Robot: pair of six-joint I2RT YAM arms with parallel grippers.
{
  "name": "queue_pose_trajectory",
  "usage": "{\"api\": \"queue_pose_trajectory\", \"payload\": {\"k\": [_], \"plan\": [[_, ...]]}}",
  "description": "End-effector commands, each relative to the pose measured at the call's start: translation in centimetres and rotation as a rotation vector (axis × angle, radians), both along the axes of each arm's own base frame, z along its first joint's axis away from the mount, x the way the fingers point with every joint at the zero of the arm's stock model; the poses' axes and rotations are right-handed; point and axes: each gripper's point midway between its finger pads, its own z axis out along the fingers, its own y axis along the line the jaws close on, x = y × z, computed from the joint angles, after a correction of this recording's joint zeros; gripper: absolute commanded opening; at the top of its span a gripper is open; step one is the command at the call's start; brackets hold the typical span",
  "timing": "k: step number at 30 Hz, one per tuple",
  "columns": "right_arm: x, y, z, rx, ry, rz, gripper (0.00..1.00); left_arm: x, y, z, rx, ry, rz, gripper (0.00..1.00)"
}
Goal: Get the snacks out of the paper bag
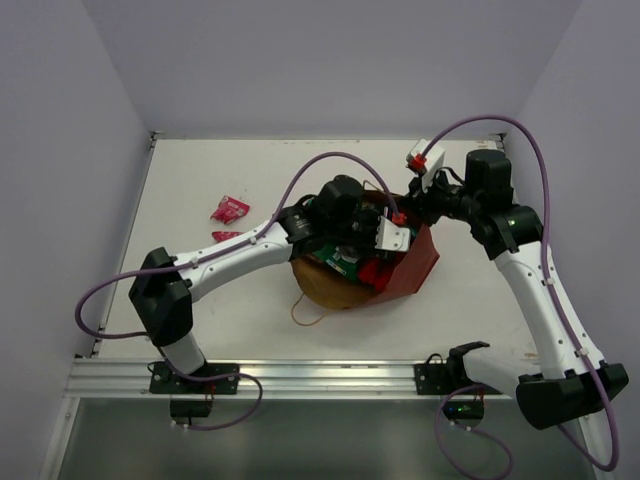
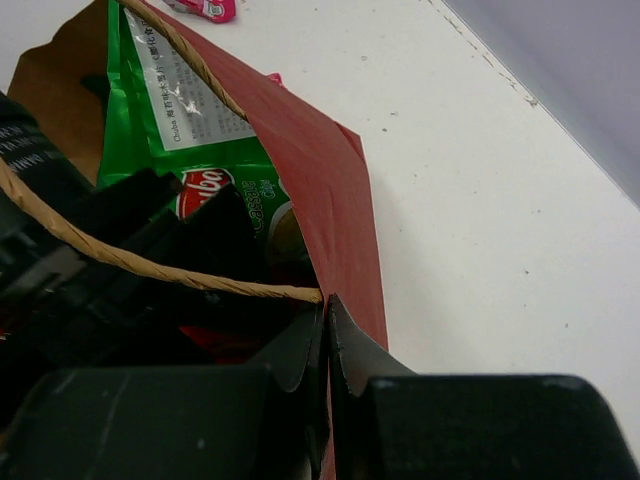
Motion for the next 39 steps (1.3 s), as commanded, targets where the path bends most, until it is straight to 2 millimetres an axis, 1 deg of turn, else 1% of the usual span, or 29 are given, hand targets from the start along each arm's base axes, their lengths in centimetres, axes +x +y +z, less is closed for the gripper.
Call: {"api": "queue_pose_trajectory", "payload": {"k": [1, 2, 5, 9, 10, 13, 16, 17, 19, 20, 22, 25, 28, 32, 37, 39], "plan": [[-0.5, 1.6, 6.5, 0.087, -0.204, 0.079, 0.02, 1.0, -1.3, 1.7, -0.046, -0.07, -0.002, 0.59], [-0.6, 1.6, 6.5, 0.087, -0.204, 0.079, 0.02, 1.2, -1.4, 1.4, -0.043, -0.072, 0.003, 0.58], [-0.6, 1.5, 6.4, 0.084, -0.205, 0.075, 0.01, 1.7, -1.6, 1.8, -0.067, -0.098, 0.02, 0.56], [-0.6, 1.4, 6.3, 0.08, -0.205, 0.067, 0.01, 2.1, -1.6, 2.7, -0.11, -0.149, 0.034, 0.55], [-0.6, 1.3, 6.2, 0.079, -0.205, 0.065, 0.0, 2.4, -1.7, 3.7, -0.139, -0.176, 0.043, 0.55], [-0.7, 1.4, 6.4, 0.085, -0.213, 0.067, 0.0, 2.4, -1.6, 4.4, -0.158, -0.206, 0.042, 0.55], [-0.8, 1.3, 6.6, 0.088, -0.218, 0.065, 0.0, 2.8, -1.6, 4.0, -0.144, -0.219, 0.047, 0.54], [-0.8, 1.3, 6.5, 0.087, -0.217, 0.063, 0.0, 2.9, -1.5, 3.5, -0.128, -0.211, 0.055, 0.54], [-0.8, 1.2, 6.6, 0.087, -0.22, 0.061, 0.0, 2.7, -1.4, 3.8, -0.127, -0.207, 0.055, 0.54], [-0.8, 1.2, 6.4, 0.085, -0.218, 0.059, 0.0, 2.5, -1.1, 4.5, -0.139, -0.212, 0.054, 0.54], [-0.8, 1.2, 6.4, 0.087, -0.221, 0.059, 0.0, 2.5, -1.0, 4.7, -0.142, -0.227, 0.056, 0.54], [-0.7, 1.4, 6.3, 0.094, -0.212, 0.062, 0.0, 2.6, -1.0, 4.6, -0.128, -0.232, 0.056, 0.54], [-0.7, 1.4, 6.4, 0.095, -0.213, 0.058, 0.0, 2.9, -1.7, 3.0, -0.107, -0.206, 0.048, 0.52], [-0.7, 1.2, 6.2, 0.091, -0.214, 0.05, 0.0, 3.1, -2.4, 1.7, -0.091, -0.18, 0.037, 0.5], [-0.6, 1.2, 6.1, 0.091, -0.211, 0.049, 0.0, 3.5, -3.0, 1.0, -0.086, -0.175, 0.037, 0.43], [-0.6, 1.3, 5.9, 0.094, -0.204, 0.053, 0.0, 3.6, -3.2, 1.1, -0.09, -0.176, 0.034, 0.4]]}}
